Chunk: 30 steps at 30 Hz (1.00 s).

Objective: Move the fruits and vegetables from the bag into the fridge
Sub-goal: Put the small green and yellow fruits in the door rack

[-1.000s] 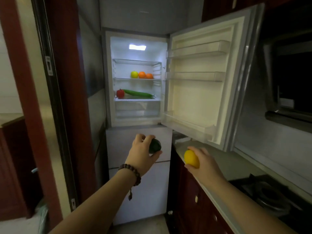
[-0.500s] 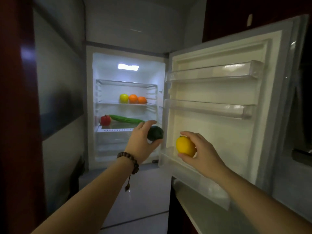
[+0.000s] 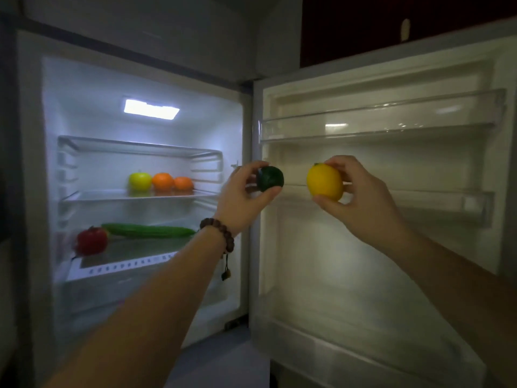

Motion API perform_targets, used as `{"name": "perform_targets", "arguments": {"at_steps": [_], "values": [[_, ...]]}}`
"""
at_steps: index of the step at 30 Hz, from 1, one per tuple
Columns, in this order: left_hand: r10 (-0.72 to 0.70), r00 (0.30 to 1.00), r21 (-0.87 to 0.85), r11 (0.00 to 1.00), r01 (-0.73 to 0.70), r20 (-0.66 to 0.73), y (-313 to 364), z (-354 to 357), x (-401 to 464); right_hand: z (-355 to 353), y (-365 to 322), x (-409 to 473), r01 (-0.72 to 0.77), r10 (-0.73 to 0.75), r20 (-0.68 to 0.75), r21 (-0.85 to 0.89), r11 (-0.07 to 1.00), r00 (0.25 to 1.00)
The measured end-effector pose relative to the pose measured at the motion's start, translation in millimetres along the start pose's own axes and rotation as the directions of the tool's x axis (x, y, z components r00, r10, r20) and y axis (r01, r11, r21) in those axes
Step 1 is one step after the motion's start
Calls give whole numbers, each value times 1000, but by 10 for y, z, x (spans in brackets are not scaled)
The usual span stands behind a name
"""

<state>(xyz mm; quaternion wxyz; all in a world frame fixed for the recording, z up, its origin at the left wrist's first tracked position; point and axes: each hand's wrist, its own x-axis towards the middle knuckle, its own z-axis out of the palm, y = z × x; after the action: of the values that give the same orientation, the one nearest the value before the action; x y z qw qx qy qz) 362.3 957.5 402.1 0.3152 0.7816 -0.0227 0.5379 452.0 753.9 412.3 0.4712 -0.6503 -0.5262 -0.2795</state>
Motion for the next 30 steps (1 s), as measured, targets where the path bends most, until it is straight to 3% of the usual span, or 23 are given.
{"name": "perform_targets", "arguments": {"at_steps": [5, 10, 14, 19, 24, 27, 30], "values": [[75, 984, -30, 997, -71, 162, -279, -19, 625, 86, 101, 614, 146, -125, 85, -309, 940, 988], [107, 934, -27, 994, -104, 341, -572, 38, 930, 146, 228, 952, -15, 154, 295, -426, 905, 943], [177, 907, 4, 981, -193, 383, -737, 125, 989, 221, 286, 1097, -12, 255, 416, -505, 863, 873], [217, 879, 38, 966, -257, 424, -869, 184, 935, 239, 347, 1209, -93, 359, 526, -465, 880, 771], [241, 863, 87, 947, -310, 443, -912, 186, 866, 259, 411, 1242, -131, 389, 563, -443, 887, 729], [233, 873, 81, 952, -294, 429, -896, 191, 824, 238, 399, 1210, -150, 391, 546, -433, 889, 741], [220, 891, 75, 960, -271, 398, -893, 192, 788, 182, 303, 1139, -151, 348, 484, -400, 904, 803]]}}
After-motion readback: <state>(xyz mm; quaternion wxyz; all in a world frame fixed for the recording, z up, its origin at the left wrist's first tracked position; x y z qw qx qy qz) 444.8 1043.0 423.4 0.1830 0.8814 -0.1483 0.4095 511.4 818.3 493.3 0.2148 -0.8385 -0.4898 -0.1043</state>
